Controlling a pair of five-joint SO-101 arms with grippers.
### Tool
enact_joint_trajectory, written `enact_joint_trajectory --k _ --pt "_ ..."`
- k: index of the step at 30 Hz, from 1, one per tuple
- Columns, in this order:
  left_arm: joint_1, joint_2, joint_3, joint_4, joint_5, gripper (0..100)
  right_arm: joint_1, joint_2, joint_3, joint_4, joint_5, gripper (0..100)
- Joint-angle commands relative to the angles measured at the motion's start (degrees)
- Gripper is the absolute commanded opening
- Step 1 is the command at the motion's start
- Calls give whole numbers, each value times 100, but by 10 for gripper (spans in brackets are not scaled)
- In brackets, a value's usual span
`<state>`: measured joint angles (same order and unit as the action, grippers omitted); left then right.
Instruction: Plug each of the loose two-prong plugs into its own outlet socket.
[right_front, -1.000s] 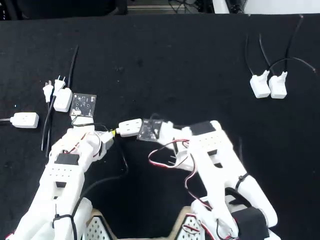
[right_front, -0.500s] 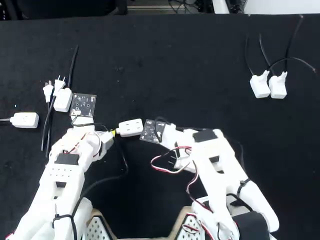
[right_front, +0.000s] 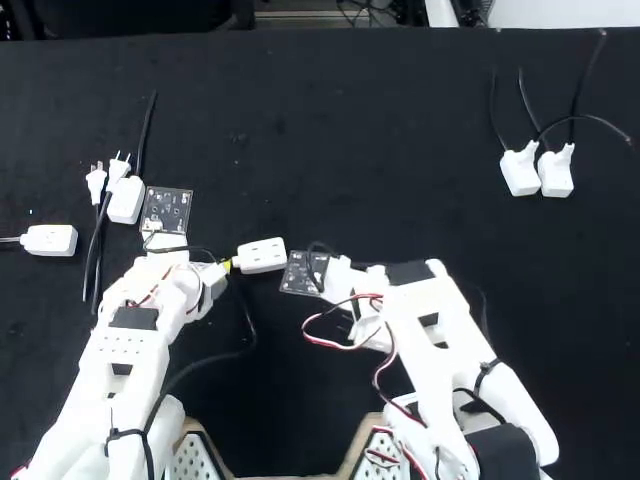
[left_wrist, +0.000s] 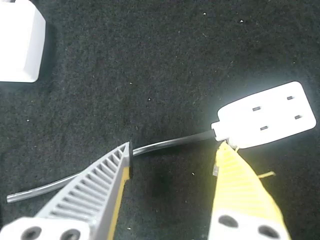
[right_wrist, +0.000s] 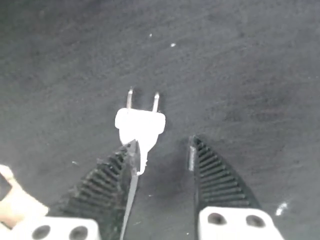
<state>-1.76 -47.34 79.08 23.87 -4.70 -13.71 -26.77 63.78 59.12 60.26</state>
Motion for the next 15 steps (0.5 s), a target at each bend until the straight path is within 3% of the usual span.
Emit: enact_joint_trajectory --k 1,15 --pt "-48 -70 -145 -70 62 267 -70 22 119 176 44 159" --pt "-66 -70 -145 -62 62 267 -369 22 75 -88 -422 159"
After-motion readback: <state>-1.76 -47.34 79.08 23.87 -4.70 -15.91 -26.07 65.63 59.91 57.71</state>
